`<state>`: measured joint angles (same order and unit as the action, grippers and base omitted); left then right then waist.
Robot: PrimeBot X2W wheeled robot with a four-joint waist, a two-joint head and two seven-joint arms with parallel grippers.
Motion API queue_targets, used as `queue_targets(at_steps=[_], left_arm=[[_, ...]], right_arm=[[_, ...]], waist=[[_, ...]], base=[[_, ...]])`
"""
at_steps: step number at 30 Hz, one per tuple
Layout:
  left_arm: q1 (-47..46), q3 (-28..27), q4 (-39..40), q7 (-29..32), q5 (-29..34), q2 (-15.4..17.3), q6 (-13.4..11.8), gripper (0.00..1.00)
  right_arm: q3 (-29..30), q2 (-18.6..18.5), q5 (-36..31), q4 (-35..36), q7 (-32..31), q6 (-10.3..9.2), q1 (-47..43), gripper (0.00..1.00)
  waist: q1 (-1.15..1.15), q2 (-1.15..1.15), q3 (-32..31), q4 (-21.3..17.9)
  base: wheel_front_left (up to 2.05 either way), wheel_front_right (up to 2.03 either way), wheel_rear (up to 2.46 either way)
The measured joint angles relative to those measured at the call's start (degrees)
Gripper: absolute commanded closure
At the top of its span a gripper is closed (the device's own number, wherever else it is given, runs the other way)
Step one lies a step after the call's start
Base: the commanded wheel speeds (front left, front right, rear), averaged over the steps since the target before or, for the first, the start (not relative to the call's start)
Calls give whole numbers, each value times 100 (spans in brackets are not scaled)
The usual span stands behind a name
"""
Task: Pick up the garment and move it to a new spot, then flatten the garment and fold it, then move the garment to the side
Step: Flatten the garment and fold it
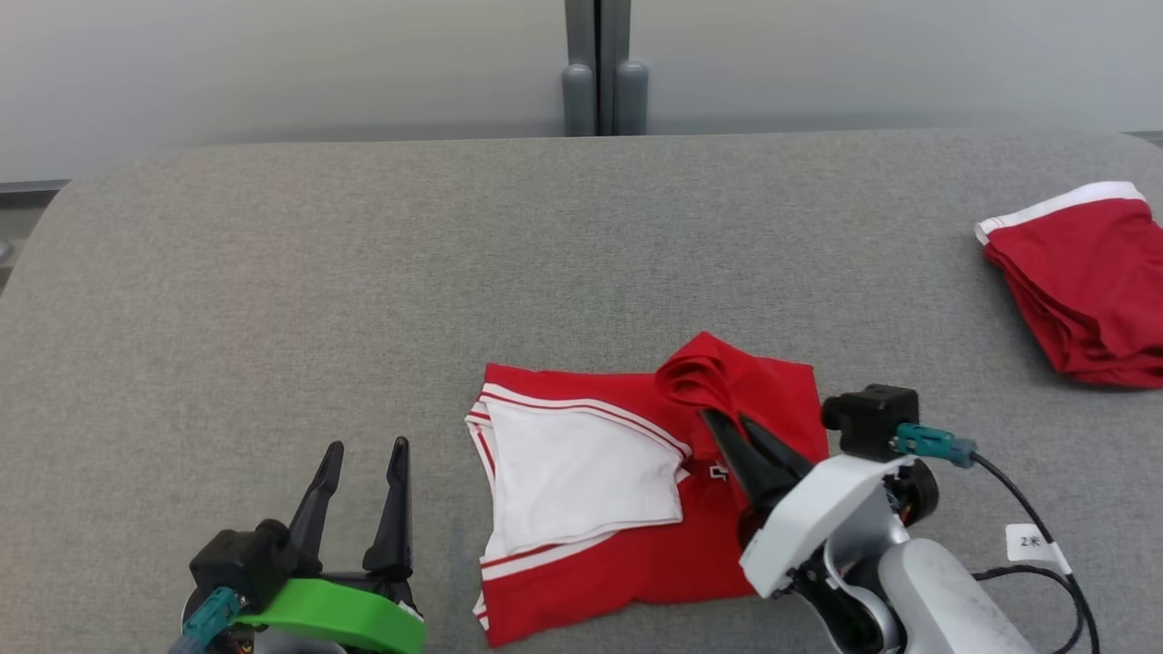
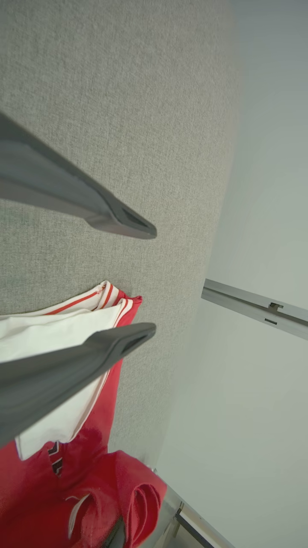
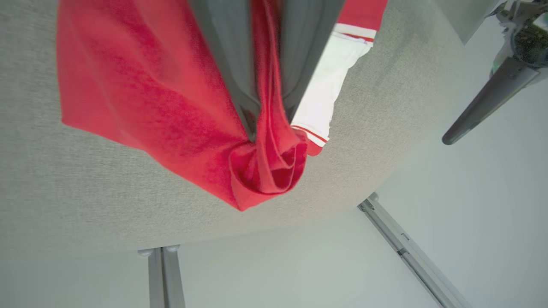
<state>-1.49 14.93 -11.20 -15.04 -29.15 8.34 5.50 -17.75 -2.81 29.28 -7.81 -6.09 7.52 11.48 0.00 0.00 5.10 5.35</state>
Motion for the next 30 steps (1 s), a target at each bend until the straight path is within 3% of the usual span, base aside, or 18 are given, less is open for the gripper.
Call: queue_targets(at_steps=[7, 19, 21, 22, 23, 30], left_arm=[[-72, 92, -15, 0, 12, -55, 35, 0], [-184, 132, -112, 0, 27, -163, 86, 0], [-190, 132, -137, 0, 30, -181, 92, 0], [-196, 134, -148, 0, 31, -190, 101, 0], [-209, 146, -158, 0, 43, -203, 103, 0], [-252, 159, -177, 0, 74, -268, 118, 0]], right_arm=[[-932, 2, 510, -628, 345, 0, 649, 100], [-1918, 2, 1178, -2076, 770, 0, 1511, 100], [-2098, 2, 1322, -2315, 815, -1, 1629, 77], [-2191, -2, 1366, -2387, 821, 0, 1680, 58], [-2279, 0, 1426, -2465, 859, 0, 1741, 0], [-2639, 10, 1785, -2672, 1212, 0, 2073, 0]], waist=[[0, 0, -26, 356], [0, 0, 24, 868], [0, 0, 36, 887], [0, 0, 40, 888], [0, 0, 45, 888], [0, 0, 65, 795]], base=[[0, 0, 0], [0, 0, 0], [0, 0, 0], [0, 0, 0], [0, 0, 0], [0, 0, 0]])
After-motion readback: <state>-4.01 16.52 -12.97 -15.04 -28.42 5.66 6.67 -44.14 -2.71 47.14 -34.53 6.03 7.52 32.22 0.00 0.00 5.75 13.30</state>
